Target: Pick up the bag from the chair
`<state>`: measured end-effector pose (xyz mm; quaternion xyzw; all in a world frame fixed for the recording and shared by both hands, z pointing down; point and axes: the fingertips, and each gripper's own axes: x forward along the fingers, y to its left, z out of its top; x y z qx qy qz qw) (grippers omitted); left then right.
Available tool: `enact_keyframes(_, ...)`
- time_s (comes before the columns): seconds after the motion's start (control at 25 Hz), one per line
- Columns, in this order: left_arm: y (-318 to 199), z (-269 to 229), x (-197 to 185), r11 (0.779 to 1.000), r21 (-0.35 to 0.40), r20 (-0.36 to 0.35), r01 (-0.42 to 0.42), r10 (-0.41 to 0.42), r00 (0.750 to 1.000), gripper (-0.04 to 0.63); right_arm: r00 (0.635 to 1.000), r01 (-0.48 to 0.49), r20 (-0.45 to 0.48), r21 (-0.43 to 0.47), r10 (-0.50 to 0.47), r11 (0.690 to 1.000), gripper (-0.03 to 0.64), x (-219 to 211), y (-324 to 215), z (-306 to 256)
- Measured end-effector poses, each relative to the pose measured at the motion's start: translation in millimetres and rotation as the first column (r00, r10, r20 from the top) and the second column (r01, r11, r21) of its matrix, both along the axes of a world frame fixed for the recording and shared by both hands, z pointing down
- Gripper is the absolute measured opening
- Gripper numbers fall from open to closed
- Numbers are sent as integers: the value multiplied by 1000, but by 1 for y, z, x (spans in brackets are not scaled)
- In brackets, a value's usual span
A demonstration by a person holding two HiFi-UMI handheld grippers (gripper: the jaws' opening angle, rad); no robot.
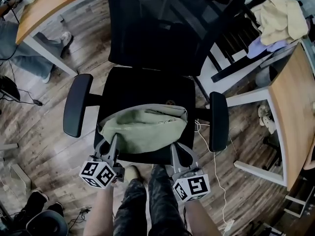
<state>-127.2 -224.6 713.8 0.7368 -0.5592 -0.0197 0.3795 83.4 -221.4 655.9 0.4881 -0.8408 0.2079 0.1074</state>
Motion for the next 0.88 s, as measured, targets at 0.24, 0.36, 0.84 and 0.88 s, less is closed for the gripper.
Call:
enact_keyframes(0.24,0,2,-2,1000,-12,33,6,-5,999,23,988,-103,105,-83,111,991,147,20,-14,4)
enact_keyframes(0.36,1,2,-2,1000,-19,74,2,-1,997,23,961,-172,191,-157,200,973,159,30,-24,10)
enact_keyframes(0.84,2,4,1,1000,-19,188,-15,19,982,23,840,-198,375,-459,391,866,291,29,-49,51)
enact_keyframes(0.88,3,4,2,1000,-18,204,-24,27,979,23,836,-192,381,-471,395,861,301,27,-52,53)
